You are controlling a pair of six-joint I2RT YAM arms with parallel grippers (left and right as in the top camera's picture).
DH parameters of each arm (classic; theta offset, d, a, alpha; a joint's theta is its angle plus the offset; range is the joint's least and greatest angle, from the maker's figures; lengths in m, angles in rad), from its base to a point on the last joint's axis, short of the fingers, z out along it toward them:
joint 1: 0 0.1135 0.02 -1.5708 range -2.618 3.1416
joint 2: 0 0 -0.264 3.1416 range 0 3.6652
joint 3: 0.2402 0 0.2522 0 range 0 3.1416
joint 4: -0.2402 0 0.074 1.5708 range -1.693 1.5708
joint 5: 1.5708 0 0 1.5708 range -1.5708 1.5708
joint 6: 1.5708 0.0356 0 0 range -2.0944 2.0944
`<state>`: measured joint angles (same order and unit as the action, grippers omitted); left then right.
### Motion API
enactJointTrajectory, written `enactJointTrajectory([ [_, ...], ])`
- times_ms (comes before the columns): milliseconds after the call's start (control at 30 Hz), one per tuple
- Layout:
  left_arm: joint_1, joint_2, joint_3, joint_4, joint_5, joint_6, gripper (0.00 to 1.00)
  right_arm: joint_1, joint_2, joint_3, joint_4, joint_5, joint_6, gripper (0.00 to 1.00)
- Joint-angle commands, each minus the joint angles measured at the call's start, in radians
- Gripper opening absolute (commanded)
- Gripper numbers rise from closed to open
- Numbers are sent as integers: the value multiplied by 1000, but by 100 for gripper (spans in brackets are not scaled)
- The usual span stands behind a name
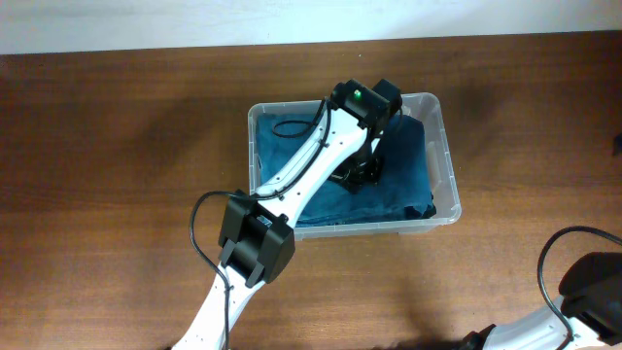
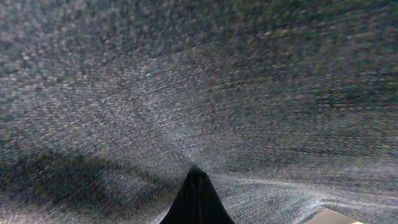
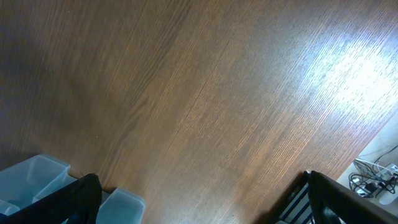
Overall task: Pack container
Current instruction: 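Press the dark blue jeans down inside the container with the left gripper, then move the left gripper to the container's right side and press the jeans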
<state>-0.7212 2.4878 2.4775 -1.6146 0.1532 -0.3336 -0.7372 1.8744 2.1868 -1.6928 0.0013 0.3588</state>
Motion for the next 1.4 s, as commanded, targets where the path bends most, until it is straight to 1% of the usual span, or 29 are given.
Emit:
enactJointTrajectory([
  [0,-4,35,10,49,-20,21,1,-3,-22,-1,-5,3,-3,98],
  [67,3,29,63,50,-19,37,1,-3,-22,-1,-5,3,-3,98],
  [133,13,16,177,55,-19,36,1,-3,-22,-1,-5,2,-3,98],
  [233,10,15,275,58,-19,36,1,-3,-22,-1,-5,2,-3,98],
  [333,-7,15,312,77,-18,34,1,-3,-22,-1,-5,2,-3,98],
  [567,-59,16,275,174,-20,20,1,-3,-22,-1,-5,2,-3,98],
  [667,-81,16,216,234,-19,19,1,-3,-22,-1,-5,3,-3,98],
  [800,-99,16,106,299,-19,-11,1,-3,-22,-1,-5,2,-3,98],
  [1033,-112,16,-35,393,-19,-10,1,-3,-22,-1,-5,2,-3,98],
  [1167,-107,11,-26,418,-19,-10,1,-3,-22,-1,-5,3,-3,98],
  [1367,-80,-18,102,398,-19,-9,1,-3,-22,-1,-5,3,-3,98],
])
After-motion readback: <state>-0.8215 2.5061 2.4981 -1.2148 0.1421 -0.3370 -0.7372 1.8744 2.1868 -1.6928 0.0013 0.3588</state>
